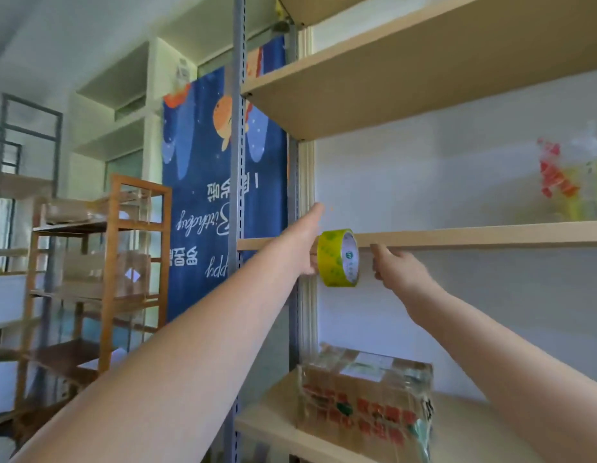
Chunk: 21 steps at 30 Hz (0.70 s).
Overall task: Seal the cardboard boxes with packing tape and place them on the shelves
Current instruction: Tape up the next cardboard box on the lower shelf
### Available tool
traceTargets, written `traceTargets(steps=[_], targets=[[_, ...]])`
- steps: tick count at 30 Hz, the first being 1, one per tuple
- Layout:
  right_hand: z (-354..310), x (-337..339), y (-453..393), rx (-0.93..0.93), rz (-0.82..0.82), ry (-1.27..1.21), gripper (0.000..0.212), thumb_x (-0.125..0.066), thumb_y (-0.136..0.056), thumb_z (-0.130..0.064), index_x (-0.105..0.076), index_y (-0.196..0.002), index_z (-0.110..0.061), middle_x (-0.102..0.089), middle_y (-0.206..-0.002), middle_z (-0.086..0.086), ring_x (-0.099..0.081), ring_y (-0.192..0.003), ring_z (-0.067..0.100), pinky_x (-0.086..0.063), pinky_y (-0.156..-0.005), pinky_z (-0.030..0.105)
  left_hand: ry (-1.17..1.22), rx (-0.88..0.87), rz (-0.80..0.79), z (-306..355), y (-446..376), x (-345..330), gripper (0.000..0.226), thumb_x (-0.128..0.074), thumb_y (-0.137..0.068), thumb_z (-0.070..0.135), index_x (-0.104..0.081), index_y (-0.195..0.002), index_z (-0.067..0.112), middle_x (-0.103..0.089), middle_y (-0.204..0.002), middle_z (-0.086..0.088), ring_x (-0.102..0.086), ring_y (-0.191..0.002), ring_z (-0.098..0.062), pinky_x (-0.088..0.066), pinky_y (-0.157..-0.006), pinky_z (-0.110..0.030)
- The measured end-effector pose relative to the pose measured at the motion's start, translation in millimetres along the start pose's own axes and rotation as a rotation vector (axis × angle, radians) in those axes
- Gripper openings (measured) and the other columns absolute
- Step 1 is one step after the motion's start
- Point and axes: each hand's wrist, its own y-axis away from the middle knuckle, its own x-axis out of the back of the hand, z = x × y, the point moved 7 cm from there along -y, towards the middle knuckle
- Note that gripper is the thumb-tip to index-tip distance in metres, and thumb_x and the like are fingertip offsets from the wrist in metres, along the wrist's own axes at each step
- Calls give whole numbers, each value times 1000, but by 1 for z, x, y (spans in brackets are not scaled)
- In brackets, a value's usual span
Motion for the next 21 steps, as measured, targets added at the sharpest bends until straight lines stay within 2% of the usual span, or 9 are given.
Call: traceTargets(steps=[1, 3, 5, 7, 9, 11, 15, 18, 21], targets=[[1, -14, -11, -83, -74, -103, 51, -46, -87, -59, -58, -86, -10, -60, -91, 15, -53, -81, 26, -39, -74, 32, -52, 64, -64, 2, -1, -8, 47, -52, -95, 53, -62, -109, 9, -73, -108, -12, -72, -98, -26, -57, -92, -41], [-2, -33, -27, -146, -146, -278, 48, -45, -90, -63, -60, -91, -17, -65, -98, 11, -57, -86, 24, -44, -78, 32, -175, 101, -149, 9, -3, -23, 33, -51, -99, 35, -62, -92, 5, -73, -75, -12, -71, -60, -19, -61, -63, -28], [-10, -43, -29, -233, -166, -437, 45, -45, -95, -59, -62, -99, -17, -70, -98, 9, -63, -82, 22, -51, -66, 27, -315, 86, -109, 18, -1, -27, 32, -48, -101, 24, -56, -77, 5, -61, -53, -9, -54, -33, -13, -49, -41, -18], [-20, -50, -27, -312, -227, -552, 39, -44, -100, -49, -60, -98, -13, -66, -81, 7, -61, -68, 20, -50, -39, 24, -417, 56, -73, 31, 1, -27, 33, -47, -101, 20, -55, -73, 4, -55, -45, -8, -45, -30, -10, -42, -38, -14], [-30, -48, -25, -325, -271, -563, 38, -44, -102, -43, -60, -95, -10, -65, -65, 7, -63, -52, 20, -43, -26, 26, -507, 47, -71, 40, 3, -28, 35, -46, -101, 17, -53, -70, 2, -51, -41, -7, -40, -27, -9, -38, -35, -13], [-38, -46, -27, -300, -303, -538, 39, -47, -102, -41, -64, -95, -7, -68, -56, 9, -65, -41, 20, -45, -30, 27, -618, 24, -65, 51, 6, -30, 36, -44, -101, 15, -50, -68, 3, -48, -38, -6, -37, -25, -7, -35, -34, -12], [-77, -26, -40, -176, -294, -552, 26, -57, -99, -28, -65, -87, -7, -71, -60, 10, -68, -46, 22, -53, -38, 28, -788, -179, -14, 100, 12, -30, 28, -47, -101, 21, -55, -80, 4, -51, -40, -1, -40, -33, -8, -40, -41, -16], [-112, -6, -41, -25, -272, -535, 20, -55, -100, -19, -62, -84, -10, -70, -63, 5, -69, -53, 16, -54, -43, 23, -732, -373, -3, 125, 29, -28, 29, -53, -101, 25, -60, -83, 3, -57, -43, -1, -47, -32, -7, -44, -39, -15], [-115, 10, -26, 88, -209, -436, 15, -60, -96, -16, -60, -83, -9, -66, -75, 7, -65, -63, 16, -58, -57, 24, -617, -477, -24, 108, 48, -27, 33, -57, -100, 28, -63, -101, -5, -63, -49, -2, -53, -35, -8, -47, -39, -17]])
